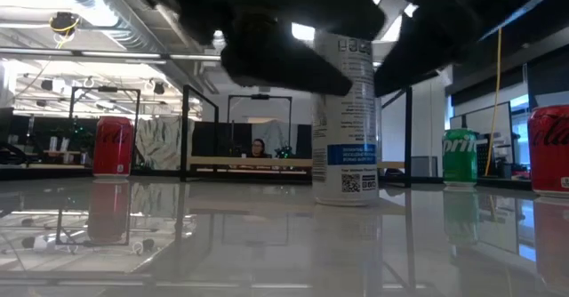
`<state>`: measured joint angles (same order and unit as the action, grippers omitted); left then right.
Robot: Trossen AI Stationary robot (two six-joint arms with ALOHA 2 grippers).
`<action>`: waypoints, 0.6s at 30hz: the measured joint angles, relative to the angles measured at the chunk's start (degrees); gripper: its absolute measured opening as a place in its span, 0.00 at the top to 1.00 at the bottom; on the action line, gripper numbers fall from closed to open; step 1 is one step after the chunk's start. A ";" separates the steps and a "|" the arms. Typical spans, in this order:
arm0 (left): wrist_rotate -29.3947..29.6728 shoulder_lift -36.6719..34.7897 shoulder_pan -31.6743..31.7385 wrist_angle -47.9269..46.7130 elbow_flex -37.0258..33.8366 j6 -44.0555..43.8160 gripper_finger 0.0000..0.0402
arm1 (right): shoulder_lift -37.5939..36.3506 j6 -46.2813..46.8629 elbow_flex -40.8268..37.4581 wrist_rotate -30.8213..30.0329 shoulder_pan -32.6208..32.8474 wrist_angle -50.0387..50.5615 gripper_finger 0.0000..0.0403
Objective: Place canned beverage on shelf
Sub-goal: Put the left white blue soda can on the shelf
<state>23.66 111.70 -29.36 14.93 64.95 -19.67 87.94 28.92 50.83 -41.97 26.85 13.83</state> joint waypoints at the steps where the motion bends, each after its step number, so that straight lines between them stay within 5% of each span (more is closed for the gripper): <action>1: 1.62 0.00 0.31 0.24 0.00 0.42 0.16 | 0.00 -1.18 0.00 -0.04 -0.35 -0.97 0.11; 10: 4.64 0.02 2.81 -4.09 0.02 -1.19 0.16 | 0.00 -5.21 0.00 -0.50 -0.66 -3.32 0.11; 18: 6.47 0.02 2.41 -8.32 0.04 -2.50 0.16 | -0.09 -2.12 0.00 6.59 -0.68 -3.30 0.11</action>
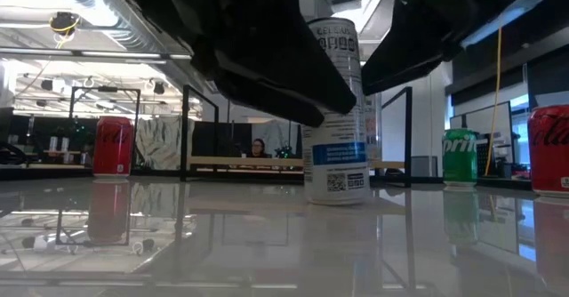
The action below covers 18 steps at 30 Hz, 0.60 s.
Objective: Place canned beverage on shelf
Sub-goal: Put the left white blue soda can on the shelf
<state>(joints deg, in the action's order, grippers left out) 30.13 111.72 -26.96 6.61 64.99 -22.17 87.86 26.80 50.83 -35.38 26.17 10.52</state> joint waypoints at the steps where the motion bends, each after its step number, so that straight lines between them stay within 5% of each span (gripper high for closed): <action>1: 0.00 0.00 0.00 -0.35 0.00 -0.19 0.16 | -0.02 0.49 0.00 1.00 0.02 -0.04 0.11; 8: 1.80 -0.35 0.38 -5.66 -0.02 -2.97 0.16 | 0.17 2.30 -0.04 9.50 0.15 0.04 0.11; 18: 3.85 -5.56 -1.08 -10.75 -0.02 -3.24 0.16 | -0.54 3.56 -0.02 13.42 0.11 6.16 0.11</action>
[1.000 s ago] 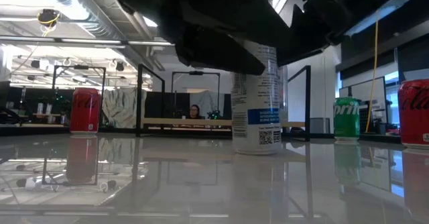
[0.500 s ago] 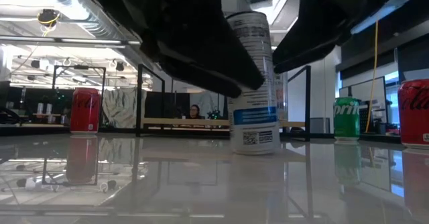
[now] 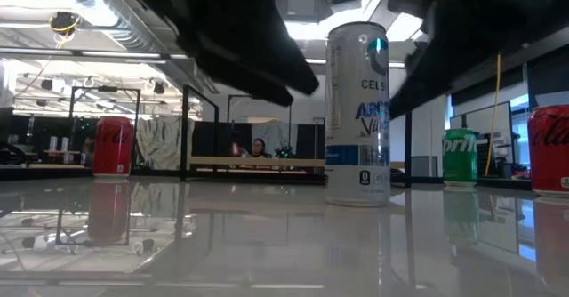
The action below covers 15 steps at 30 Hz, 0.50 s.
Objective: Place canned beverage on shelf
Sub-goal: Put the left white blue soda can on the shelf
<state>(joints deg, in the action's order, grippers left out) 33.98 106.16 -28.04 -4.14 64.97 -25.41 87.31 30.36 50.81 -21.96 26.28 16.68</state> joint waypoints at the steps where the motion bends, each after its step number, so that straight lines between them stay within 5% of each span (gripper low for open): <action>1: -0.31 -0.18 -0.35 0.00 0.00 0.30 0.16 | -0.38 0.71 0.06 1.01 0.00 1.22 0.11; 7: -1.84 0.29 -1.21 1.78 0.00 0.50 0.16 | -0.99 2.91 1.33 1.32 -0.02 10.49 0.11; 15: -9.91 3.65 -0.85 8.39 0.00 0.57 0.16 | -0.99 3.81 0.90 -17.70 -0.09 7.22 0.11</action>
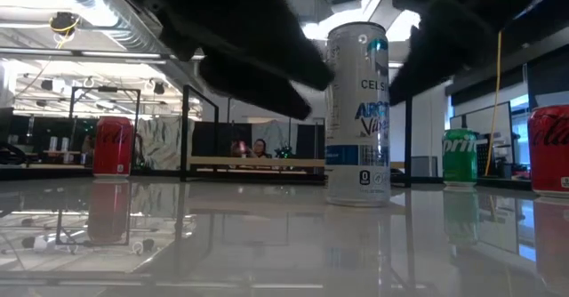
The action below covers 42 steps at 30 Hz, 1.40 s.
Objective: Place canned beverage on shelf
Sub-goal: Put the left white blue soda can on the shelf
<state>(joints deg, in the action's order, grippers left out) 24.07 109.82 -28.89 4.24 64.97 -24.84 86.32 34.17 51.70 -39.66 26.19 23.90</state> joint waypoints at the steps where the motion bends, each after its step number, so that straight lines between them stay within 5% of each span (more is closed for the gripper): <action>1: -1.02 0.40 0.06 0.92 0.00 0.38 0.16 | 0.00 -0.35 0.00 -0.54 -0.02 -1.05 0.11; 6: -3.70 2.32 1.01 6.24 0.00 3.28 0.16 | 0.00 -4.10 0.00 0.24 0.02 -5.53 0.11; 14: 2.57 2.37 2.66 5.09 0.00 3.56 0.16 | 0.00 -4.45 0.00 3.76 0.00 -6.39 0.11; 30: 3.60 -0.28 1.80 -4.63 -0.02 1.14 0.16 | 0.02 -2.91 0.16 12.48 0.07 -3.88 0.11; 42: 1.61 -6.51 -5.87 -17.87 -0.02 1.08 0.16 | -0.22 -2.53 16.72 21.33 0.07 14.50 0.11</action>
<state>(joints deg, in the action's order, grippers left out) 25.68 103.31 -34.76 -13.62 64.95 -23.75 86.11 31.64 68.42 -18.33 26.26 38.40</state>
